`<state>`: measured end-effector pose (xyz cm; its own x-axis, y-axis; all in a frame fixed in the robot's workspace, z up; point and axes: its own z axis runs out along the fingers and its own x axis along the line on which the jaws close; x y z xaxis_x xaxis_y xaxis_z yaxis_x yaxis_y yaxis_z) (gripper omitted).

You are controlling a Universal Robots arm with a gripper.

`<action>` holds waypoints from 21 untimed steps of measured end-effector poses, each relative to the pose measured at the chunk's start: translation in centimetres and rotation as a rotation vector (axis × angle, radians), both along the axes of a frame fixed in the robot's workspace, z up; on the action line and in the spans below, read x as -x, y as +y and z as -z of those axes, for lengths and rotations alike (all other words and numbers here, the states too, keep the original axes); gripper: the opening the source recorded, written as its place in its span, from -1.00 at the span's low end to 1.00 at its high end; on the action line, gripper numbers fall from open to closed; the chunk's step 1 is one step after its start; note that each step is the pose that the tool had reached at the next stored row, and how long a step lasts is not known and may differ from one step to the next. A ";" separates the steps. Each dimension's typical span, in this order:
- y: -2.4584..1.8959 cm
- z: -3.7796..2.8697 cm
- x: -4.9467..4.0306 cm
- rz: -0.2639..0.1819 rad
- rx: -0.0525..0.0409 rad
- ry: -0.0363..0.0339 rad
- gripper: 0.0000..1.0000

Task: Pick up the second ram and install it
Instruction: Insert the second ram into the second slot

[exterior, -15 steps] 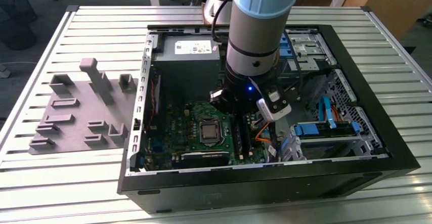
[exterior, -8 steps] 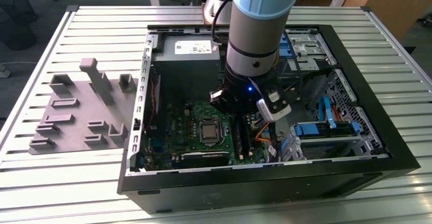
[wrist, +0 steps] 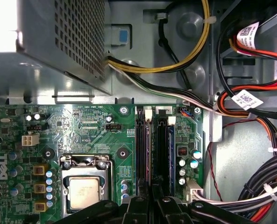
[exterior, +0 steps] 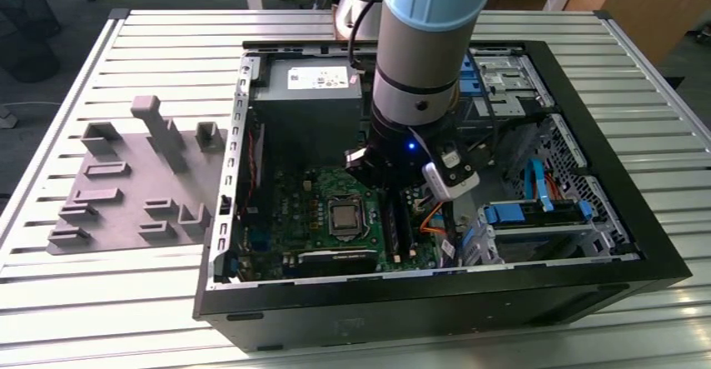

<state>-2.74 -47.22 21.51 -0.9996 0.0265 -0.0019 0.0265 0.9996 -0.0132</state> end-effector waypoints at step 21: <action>-0.01 0.15 0.00 0.001 0.0105 0.0002 -0.73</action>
<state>-2.74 -47.23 21.37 -0.9996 0.0271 -0.0020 0.0272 0.9994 -0.0237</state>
